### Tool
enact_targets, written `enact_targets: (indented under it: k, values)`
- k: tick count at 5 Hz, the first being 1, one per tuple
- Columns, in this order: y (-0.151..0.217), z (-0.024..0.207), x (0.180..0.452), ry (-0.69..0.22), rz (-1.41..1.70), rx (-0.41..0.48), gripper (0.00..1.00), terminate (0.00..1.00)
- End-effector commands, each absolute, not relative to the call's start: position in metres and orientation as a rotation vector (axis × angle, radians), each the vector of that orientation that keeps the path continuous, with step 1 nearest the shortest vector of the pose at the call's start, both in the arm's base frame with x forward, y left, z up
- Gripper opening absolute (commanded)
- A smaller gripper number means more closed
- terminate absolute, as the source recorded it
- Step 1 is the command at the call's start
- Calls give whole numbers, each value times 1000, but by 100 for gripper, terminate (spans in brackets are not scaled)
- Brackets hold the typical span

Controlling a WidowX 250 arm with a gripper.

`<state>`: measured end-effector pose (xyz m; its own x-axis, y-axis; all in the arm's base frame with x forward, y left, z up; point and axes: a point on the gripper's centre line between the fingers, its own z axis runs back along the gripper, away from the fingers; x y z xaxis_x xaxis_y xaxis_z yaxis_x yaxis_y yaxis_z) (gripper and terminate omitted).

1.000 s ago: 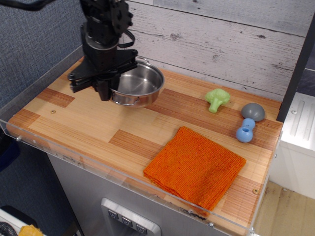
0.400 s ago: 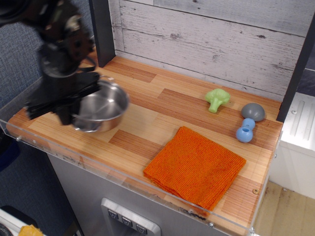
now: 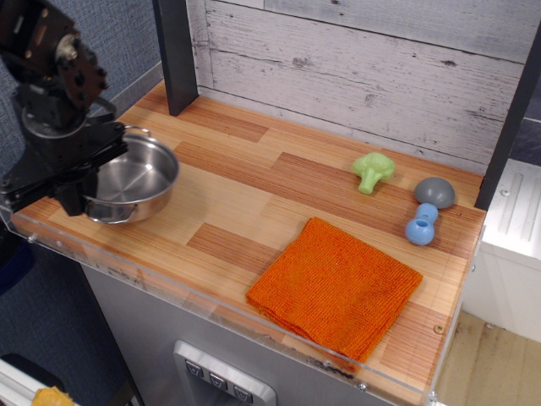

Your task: Move the pot to the front outer edge of the table.

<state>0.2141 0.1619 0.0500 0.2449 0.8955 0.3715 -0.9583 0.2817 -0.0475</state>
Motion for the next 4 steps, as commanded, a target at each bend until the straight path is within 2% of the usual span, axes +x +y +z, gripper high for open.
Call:
enact_targets:
  k: [1,4]
  values:
    - [178,48,212,-378,1335,210,0,0]
    - [190,23,214,-341,1360,213,0,0]
